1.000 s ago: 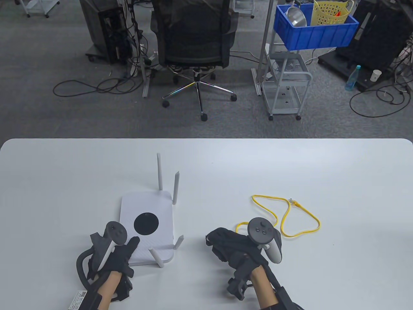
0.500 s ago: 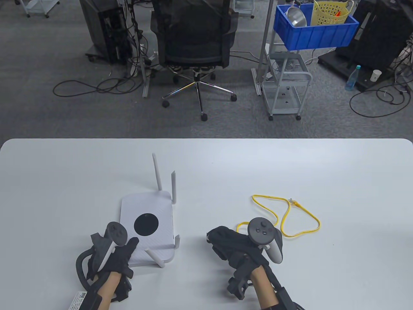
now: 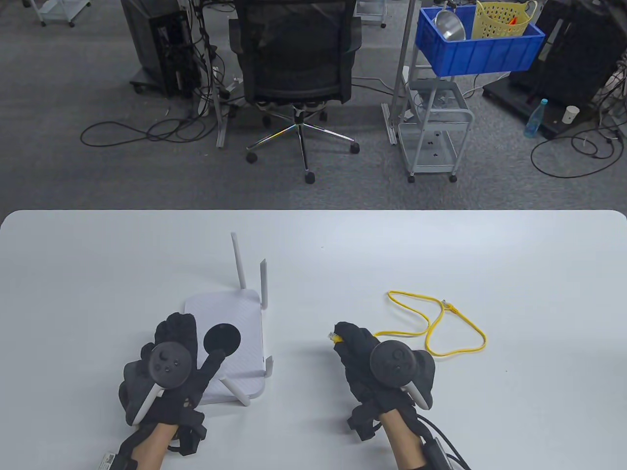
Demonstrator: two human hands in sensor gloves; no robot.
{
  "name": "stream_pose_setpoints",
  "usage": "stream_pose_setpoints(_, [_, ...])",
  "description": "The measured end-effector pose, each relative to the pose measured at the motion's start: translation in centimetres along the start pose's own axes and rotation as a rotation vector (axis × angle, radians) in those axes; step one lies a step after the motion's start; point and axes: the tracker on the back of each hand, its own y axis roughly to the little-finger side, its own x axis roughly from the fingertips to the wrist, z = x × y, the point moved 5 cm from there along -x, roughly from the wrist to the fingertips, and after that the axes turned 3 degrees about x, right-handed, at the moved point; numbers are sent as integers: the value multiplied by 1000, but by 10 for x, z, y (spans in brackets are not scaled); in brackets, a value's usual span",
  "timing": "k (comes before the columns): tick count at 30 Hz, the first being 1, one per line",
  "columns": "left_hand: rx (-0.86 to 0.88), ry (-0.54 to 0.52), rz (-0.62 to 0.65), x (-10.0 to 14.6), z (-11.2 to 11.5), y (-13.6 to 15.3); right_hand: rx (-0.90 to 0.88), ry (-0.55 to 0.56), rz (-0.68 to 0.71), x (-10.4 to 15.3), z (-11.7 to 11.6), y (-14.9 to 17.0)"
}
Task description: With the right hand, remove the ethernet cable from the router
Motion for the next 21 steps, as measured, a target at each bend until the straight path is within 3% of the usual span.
stream_pose_setpoints(4, [-118, 27, 23, 1, 7, -8, 248, 35, -1, 1, -3, 1])
stream_pose_setpoints(8, [-119, 66, 24, -1, 14, -7, 448, 7, 8, 0, -14, 5])
stream_pose_setpoints(21, [-108, 120, -25, -5, 22, 3, 578, -170, 9, -3, -52, 14])
